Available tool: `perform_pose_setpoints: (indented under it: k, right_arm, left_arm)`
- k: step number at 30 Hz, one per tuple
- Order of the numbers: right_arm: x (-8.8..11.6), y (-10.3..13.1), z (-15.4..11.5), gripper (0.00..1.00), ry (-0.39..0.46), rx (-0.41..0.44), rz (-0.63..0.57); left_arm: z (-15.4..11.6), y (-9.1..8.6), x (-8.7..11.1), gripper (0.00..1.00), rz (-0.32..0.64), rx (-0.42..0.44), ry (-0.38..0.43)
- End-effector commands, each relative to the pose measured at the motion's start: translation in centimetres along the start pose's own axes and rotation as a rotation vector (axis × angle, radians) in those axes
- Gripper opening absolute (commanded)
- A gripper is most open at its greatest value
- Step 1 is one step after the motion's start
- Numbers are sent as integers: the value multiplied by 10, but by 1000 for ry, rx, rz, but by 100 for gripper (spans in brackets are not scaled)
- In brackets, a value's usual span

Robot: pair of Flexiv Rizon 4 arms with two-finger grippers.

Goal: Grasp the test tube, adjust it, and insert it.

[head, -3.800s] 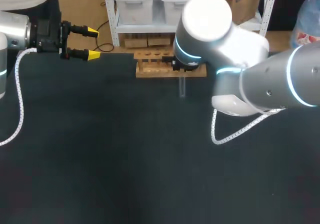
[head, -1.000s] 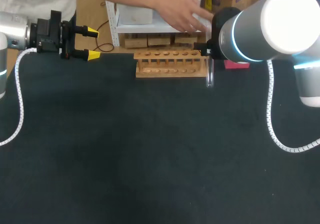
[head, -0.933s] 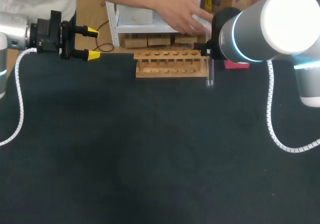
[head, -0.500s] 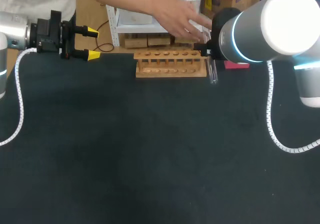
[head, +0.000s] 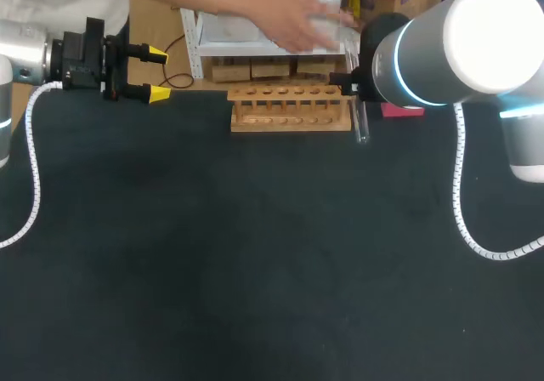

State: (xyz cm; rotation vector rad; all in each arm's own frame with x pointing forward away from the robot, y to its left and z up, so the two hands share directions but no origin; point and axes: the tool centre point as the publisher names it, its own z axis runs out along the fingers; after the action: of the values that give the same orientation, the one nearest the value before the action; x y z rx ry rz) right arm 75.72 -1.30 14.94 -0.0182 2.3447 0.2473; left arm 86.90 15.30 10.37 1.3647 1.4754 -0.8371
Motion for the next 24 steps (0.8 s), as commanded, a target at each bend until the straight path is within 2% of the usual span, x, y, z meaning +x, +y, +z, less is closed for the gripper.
perform_pose_setpoints:
  k: [1, 7, 15, 24]
  right_arm:
    - [2, -1, -1, 0, -9, -2, 1]
    - [1, 7, 16, 0, -10, 1, -3]
    - [2, 31, 55, 0, 3, 32, -10]
    - [5, 42, 92, 0, 29, 61, -24]
  left_arm:
    - [0, 1, 1, 100, 2, 1, -1]
    - [0, 1, 1, 100, 2, 1, -1]
    - [0, 1, 1, 100, 2, 1, -1]
    - [0, 1, 1, 100, 2, 1, -1]
